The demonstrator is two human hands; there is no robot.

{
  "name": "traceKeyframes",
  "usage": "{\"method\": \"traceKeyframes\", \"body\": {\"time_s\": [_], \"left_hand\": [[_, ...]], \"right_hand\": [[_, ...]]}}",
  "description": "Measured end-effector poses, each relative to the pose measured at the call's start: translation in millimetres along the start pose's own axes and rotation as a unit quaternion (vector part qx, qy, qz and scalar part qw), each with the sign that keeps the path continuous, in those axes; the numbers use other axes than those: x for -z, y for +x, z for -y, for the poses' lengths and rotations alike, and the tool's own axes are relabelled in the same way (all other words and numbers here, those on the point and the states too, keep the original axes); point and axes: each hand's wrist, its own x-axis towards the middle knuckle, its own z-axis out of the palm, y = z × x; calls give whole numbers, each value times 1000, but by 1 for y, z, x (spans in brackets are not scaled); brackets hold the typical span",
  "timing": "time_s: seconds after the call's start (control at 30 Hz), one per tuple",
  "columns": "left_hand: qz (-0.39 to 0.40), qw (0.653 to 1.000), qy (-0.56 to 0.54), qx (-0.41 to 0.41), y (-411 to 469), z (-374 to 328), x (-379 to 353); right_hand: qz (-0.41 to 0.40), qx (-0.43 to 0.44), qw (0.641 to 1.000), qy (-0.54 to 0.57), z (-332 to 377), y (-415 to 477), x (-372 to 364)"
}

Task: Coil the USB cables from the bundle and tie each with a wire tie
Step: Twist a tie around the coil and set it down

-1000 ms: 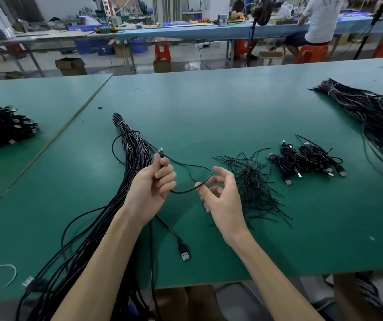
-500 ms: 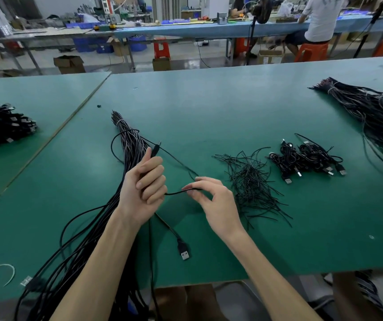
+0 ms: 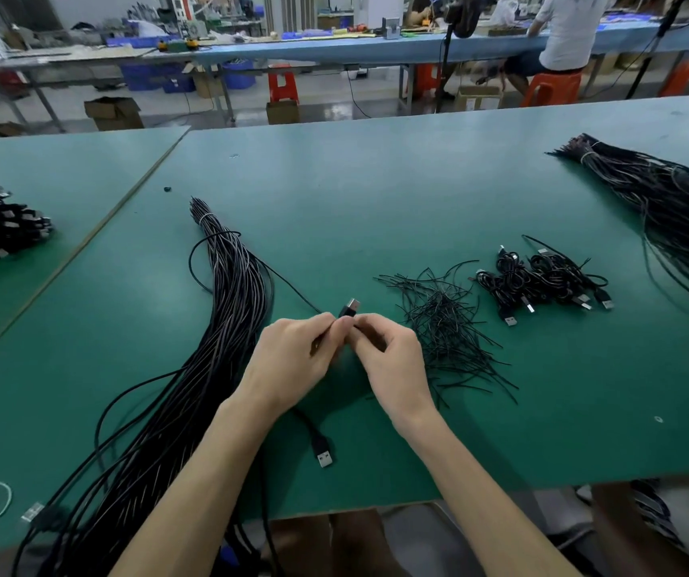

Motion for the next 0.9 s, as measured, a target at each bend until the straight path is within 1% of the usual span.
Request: {"method": "traceKeyframes", "body": {"time_s": [0.07, 0.23, 0.33, 0.43, 0.63, 0.8, 0.9], "left_hand": [[-2, 999, 34, 24, 2, -1, 0], [-39, 998, -23, 53, 1, -3, -3], [-52, 994, -47, 81, 3, 1, -8], [-44, 995, -50, 79, 4, 3, -12], [-34, 991, -114, 60, 3, 3, -10], [-91, 984, -143, 57, 5, 2, -7], [-110, 979, -155, 79, 4, 5, -7]], "right_hand": [[-12, 7, 1000, 22, 1, -1, 1], [-14, 18, 999, 23, 7, -3, -1], [-30, 33, 999, 15, 9, -4, -1], [-43, 34, 998, 9, 9, -4, 1], [-58, 39, 998, 8, 9, -3, 1], [-57, 73, 996, 9, 9, -5, -1], [-17, 55, 997, 46, 9, -6, -2]]}}
